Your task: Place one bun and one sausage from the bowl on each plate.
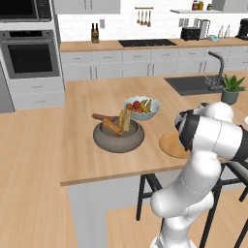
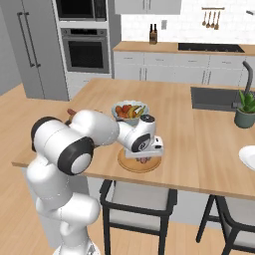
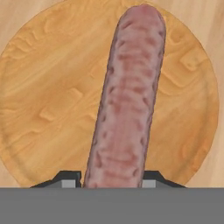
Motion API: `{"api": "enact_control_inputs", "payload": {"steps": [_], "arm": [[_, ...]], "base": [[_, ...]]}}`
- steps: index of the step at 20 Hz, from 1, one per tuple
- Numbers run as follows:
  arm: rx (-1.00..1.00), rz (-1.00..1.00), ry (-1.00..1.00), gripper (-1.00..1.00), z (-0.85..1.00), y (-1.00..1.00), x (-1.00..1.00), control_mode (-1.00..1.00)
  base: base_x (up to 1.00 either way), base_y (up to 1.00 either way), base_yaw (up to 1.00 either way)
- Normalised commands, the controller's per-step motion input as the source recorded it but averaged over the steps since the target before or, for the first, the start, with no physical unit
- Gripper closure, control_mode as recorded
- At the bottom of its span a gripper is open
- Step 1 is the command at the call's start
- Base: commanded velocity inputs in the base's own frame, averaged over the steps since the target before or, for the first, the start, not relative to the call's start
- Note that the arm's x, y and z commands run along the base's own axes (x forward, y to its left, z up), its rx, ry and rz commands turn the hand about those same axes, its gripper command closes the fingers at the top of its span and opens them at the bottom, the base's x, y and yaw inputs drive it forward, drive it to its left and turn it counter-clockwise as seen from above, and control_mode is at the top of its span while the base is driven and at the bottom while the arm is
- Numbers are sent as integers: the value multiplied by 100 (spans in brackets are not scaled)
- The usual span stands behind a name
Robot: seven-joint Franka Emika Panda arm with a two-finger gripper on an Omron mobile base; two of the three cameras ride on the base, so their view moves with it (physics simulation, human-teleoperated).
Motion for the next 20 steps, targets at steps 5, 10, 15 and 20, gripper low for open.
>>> {"api": "enact_control_inputs", "payload": {"steps": [5, 10, 15, 20], "arm": [[0, 0, 3, -100, 0, 0, 0, -100], [0, 0, 5, -100, 1, 0, 0, -100], [-2, 0, 8, -100, 36, 9, -1, -100], [-6, -7, 1, -100, 75, 55, -4, -100]], "base": [[0, 0, 0], [0, 0, 0], [0, 0, 0], [0, 0, 0]]}}
